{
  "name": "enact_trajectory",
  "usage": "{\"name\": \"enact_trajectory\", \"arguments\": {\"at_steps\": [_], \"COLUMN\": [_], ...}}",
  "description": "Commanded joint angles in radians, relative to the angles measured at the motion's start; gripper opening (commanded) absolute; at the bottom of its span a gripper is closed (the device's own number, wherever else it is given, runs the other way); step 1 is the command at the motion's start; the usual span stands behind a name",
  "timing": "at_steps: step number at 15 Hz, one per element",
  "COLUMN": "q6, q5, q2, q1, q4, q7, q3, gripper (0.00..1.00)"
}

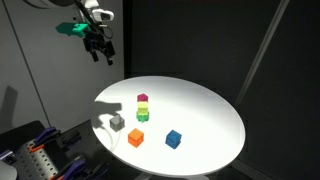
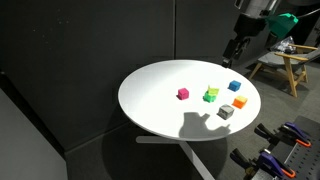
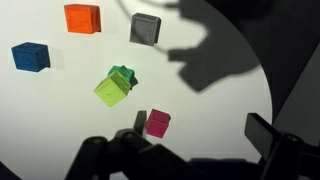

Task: Remove the light green block from the green block top and place it on top of the gray block

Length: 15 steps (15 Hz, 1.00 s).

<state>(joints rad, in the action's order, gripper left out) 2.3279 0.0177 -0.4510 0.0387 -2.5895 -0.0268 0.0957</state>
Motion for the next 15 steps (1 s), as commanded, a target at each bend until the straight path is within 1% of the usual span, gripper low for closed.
{"name": "enact_trajectory", "arguments": {"at_steps": [1, 10, 12, 15], "q6": [-0.007, -0.16, -0.183, -0.176], "q5": [0.004, -0.103, -0.097, -0.068], "q2": [0.007, 0.124, 0.151, 0.186], "q1": [0.009, 0.044, 0.037, 0.018], "q4": [0.008, 0.156, 0.185, 0.213], "q7": [-0.006, 0.016, 0.01, -0.007], "q3": [-0.007, -0.026, -0.028, -0.033], "gripper": [1.0, 1.0, 1.0, 1.0]}}
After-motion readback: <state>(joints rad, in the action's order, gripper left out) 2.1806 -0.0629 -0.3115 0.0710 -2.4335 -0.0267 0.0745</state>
